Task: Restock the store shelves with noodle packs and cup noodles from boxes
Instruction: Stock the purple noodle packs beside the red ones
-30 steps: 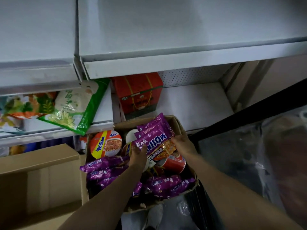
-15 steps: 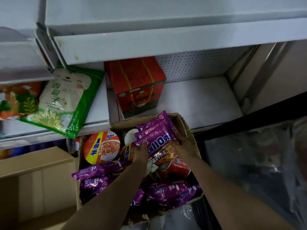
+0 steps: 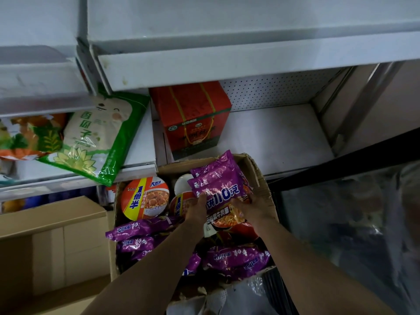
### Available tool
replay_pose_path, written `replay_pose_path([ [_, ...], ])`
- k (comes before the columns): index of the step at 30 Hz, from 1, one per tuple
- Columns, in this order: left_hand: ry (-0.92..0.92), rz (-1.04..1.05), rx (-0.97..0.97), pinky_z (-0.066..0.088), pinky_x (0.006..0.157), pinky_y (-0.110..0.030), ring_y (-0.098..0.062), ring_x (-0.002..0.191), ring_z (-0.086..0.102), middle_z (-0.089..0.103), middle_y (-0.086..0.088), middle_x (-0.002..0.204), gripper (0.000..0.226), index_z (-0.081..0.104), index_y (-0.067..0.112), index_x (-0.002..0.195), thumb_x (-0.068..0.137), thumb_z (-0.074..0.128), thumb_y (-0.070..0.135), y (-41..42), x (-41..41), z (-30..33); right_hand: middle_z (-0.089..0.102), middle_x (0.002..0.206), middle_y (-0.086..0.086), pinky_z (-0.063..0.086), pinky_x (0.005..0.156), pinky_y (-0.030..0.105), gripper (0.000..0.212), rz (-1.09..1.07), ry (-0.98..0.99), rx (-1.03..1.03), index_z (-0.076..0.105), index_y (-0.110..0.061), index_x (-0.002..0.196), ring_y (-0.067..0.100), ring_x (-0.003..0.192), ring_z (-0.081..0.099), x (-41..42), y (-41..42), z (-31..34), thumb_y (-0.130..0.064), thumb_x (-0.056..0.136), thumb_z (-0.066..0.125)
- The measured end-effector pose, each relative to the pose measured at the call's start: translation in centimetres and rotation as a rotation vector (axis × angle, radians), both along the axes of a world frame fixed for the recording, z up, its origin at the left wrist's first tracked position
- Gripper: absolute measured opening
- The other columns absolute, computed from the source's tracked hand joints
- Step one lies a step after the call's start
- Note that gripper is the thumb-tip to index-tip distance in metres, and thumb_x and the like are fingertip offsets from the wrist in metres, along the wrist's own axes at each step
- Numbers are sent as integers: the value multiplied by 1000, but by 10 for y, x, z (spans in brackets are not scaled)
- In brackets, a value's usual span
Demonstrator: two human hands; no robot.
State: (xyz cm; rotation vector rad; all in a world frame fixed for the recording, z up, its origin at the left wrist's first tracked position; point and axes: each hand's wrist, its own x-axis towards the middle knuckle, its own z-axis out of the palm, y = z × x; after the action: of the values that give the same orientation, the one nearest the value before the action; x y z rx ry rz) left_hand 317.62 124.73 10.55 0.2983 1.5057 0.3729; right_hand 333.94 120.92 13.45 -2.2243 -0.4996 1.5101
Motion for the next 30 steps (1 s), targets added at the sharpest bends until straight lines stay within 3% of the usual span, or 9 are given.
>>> replay_pose_path([
  [3,63,-90,104,52,95,-47,-28,102,64,65,-11,111,34,59,14,118,102,52,43,-4,-7,12,73,106,-3,53,97,46,20,-121,48,73,67,-31,105,20,100,68,0,-12,22,-28,88,78],
  [6,94,-93,208,51,97,-49,-30,101,62,66,-10,106,12,61,24,103,102,54,34,-7,-18,41,73,110,-2,53,91,40,25,-218,147,122,67,-31,109,19,102,67,3,-23,53,-26,88,78],
  [9,146,-196,271,51,85,-37,-26,102,62,65,-9,117,35,63,16,123,102,52,42,-8,-28,86,76,110,3,53,98,44,46,-224,204,124,67,-22,120,23,102,71,1,-29,94,-36,79,83],
  [12,105,-170,309,56,89,-42,-26,102,66,68,-9,114,38,61,18,126,101,53,46,-10,-34,133,78,105,3,53,99,48,57,-198,262,148,65,-21,123,23,98,75,-3,-31,134,-41,73,85],
  [17,157,-24,449,47,65,-25,-12,86,63,66,0,100,26,58,20,113,97,62,39,-17,-40,207,78,103,3,55,75,36,38,-147,311,271,66,-20,120,19,93,76,-13,-27,207,-35,87,76],
  [23,230,159,613,55,91,-47,-24,98,68,71,-3,99,46,64,10,118,90,69,46,-27,-52,280,78,103,6,58,92,51,38,-43,211,432,67,-20,117,25,95,75,-34,-17,275,-48,91,68],
  [25,226,198,655,56,89,-41,-20,95,68,71,-1,97,44,65,10,117,91,69,45,-28,-57,303,78,99,4,60,86,45,34,-17,163,482,67,-21,113,23,91,76,-41,-12,294,-50,95,62],
  [27,205,257,727,53,74,-20,-11,85,65,70,0,90,33,66,5,110,95,67,35,-31,-63,328,79,94,0,60,76,36,33,-3,130,533,68,-22,108,20,87,76,-48,-10,316,-51,98,56],
  [30,239,321,807,47,64,-20,-13,81,66,71,-1,87,28,69,7,102,98,62,34,-36,-71,359,78,89,-2,56,67,28,35,-4,80,587,70,-24,97,14,81,76,-57,-7,344,-52,102,49],
])
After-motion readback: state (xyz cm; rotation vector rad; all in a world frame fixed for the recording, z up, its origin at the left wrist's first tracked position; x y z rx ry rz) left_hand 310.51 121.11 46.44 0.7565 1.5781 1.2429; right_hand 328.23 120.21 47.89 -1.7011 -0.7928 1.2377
